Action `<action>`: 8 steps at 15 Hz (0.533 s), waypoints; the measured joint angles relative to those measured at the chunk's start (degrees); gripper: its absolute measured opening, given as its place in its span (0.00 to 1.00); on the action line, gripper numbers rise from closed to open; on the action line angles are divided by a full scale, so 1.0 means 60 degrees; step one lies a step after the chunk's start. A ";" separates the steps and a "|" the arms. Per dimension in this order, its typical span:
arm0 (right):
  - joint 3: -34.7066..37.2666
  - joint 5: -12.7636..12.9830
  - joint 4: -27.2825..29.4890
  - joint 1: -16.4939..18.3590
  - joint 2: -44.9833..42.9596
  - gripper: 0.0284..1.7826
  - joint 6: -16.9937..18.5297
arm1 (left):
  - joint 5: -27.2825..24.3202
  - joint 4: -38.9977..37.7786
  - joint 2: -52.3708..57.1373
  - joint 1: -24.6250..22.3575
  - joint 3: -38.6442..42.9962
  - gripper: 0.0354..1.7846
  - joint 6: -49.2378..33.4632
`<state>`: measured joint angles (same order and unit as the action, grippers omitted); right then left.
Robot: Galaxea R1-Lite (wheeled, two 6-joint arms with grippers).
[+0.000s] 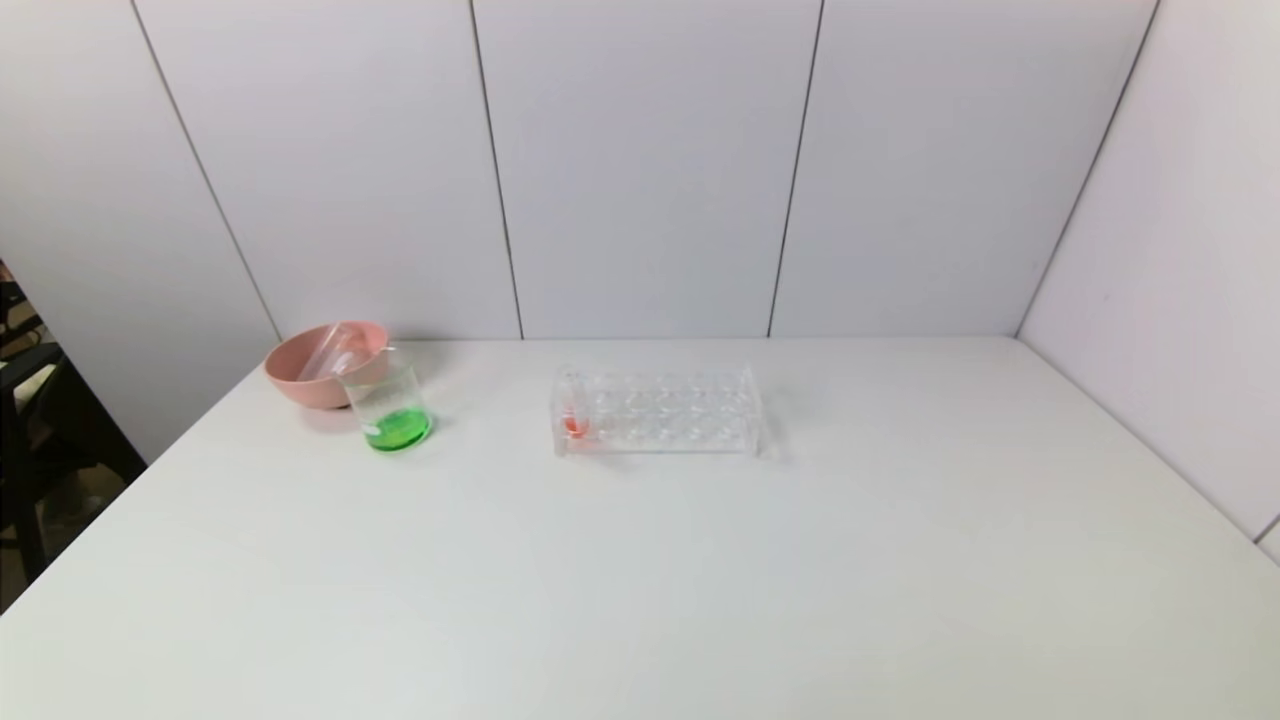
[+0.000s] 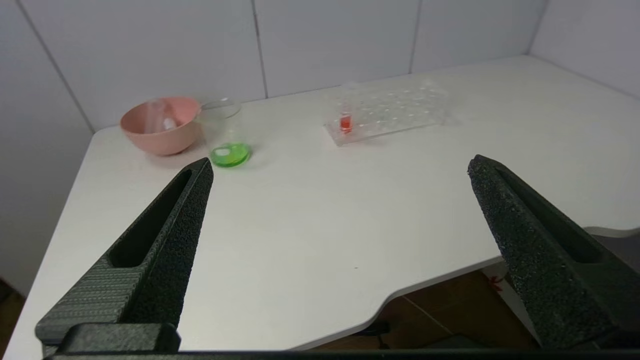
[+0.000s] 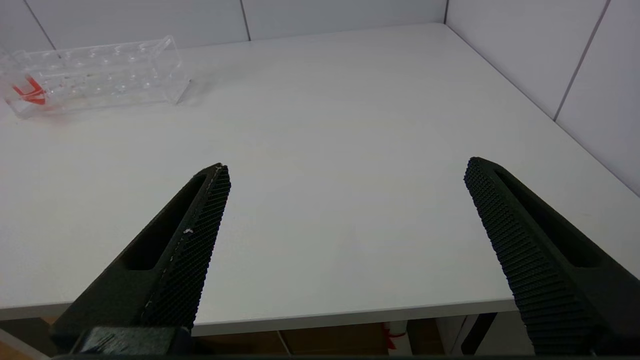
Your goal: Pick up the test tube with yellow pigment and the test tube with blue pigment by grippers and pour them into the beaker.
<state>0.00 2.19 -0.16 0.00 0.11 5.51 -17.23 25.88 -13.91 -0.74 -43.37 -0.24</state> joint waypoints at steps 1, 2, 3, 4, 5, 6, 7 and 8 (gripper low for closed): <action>0.0000 0.0000 0.0000 0.0000 0.0000 0.96 -0.0006 | 0.0638 -0.0360 0.0266 0.0033 0.0752 1.00 0.0075; 0.0000 0.0000 0.0000 0.0000 0.0000 0.96 -0.0004 | 0.1095 -0.0902 0.0500 0.0051 0.1579 1.00 0.0114; 0.0000 0.0000 0.0000 0.0000 0.0000 0.96 -0.0006 | 0.1516 -0.1664 0.0735 0.0057 0.2586 1.00 0.0132; 0.0000 0.0000 0.0000 0.0000 0.0000 0.96 -0.0006 | 0.1857 -0.2487 0.0933 0.0073 0.3574 1.00 0.0140; 0.0000 0.0000 0.0000 0.0000 0.0000 0.96 -0.0006 | 0.2186 -0.3263 0.1120 0.0083 0.4555 1.00 0.0132; 0.0000 0.0000 0.0000 0.0000 0.0000 0.96 -0.0006 | 0.2448 -0.4057 0.1308 0.0098 0.5435 1.00 0.0122; 0.0000 0.0000 0.0000 0.0000 0.0000 0.96 -0.0006 | 0.2647 -0.4767 0.1548 0.0098 0.6227 1.00 0.0114; 0.0000 -0.0004 0.0000 0.0000 0.0000 0.96 -0.0004 | 0.2784 -0.5112 0.1790 0.0106 0.6711 1.00 0.0118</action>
<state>0.00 2.17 -0.16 0.00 0.11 5.49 -0.52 -4.79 -3.17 -0.11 -3.11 0.46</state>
